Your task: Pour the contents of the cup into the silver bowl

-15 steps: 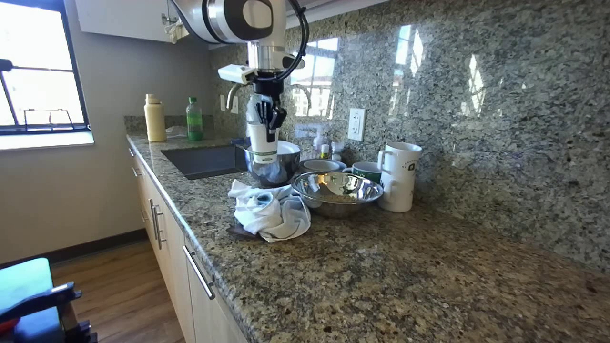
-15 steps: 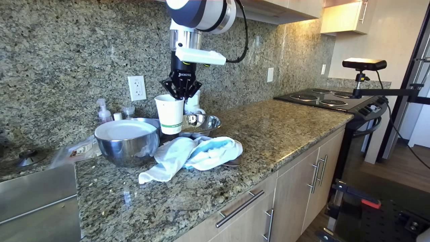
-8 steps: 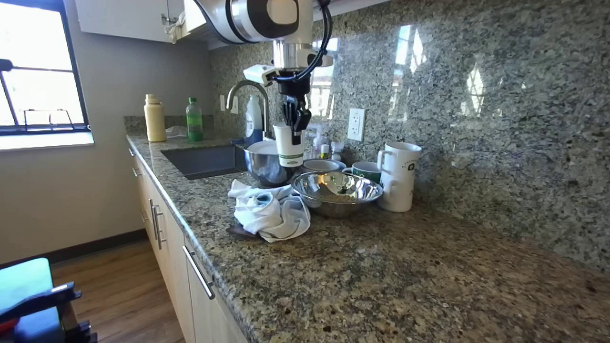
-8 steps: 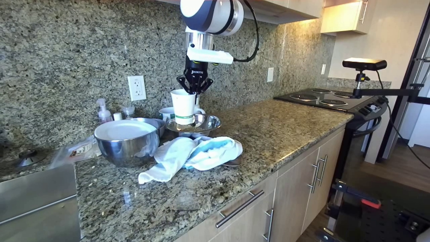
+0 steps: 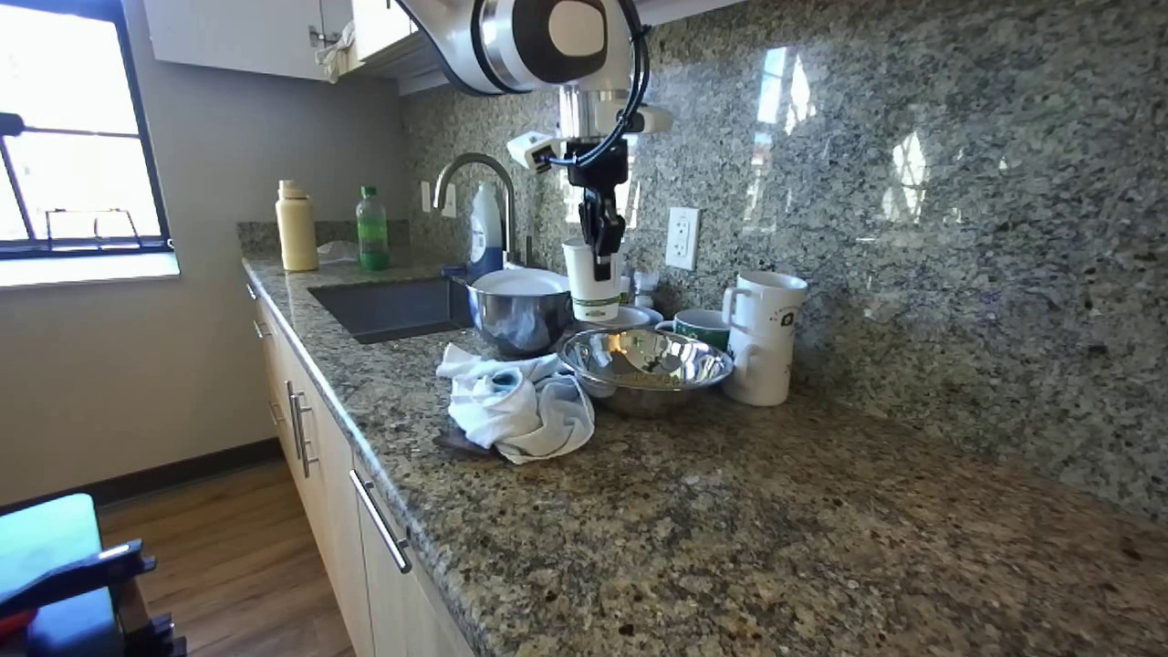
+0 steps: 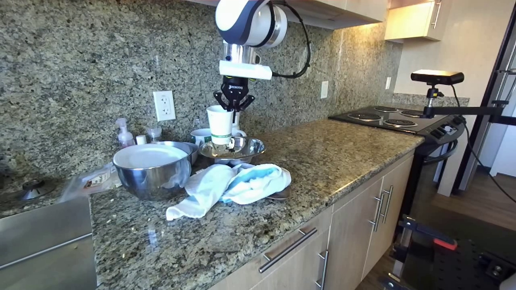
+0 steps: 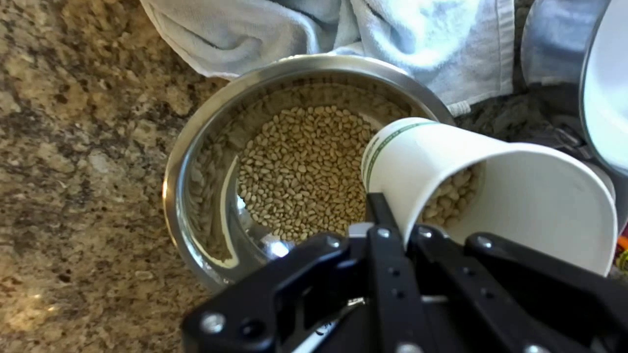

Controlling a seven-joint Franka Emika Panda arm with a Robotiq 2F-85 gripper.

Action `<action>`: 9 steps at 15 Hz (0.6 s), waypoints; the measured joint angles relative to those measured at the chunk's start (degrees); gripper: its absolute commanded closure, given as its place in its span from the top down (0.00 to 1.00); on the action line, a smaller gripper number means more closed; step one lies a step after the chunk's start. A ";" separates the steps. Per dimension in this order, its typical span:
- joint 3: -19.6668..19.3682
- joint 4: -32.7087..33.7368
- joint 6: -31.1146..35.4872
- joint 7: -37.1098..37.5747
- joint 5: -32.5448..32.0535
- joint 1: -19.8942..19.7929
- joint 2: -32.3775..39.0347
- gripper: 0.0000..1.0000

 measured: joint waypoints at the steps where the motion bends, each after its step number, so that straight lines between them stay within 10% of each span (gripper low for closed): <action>1: -0.30 0.77 0.00 1.25 0.00 0.01 0.52 0.00; 9: -3.20 2.56 0.00 8.98 -0.01 -0.13 1.76 0.00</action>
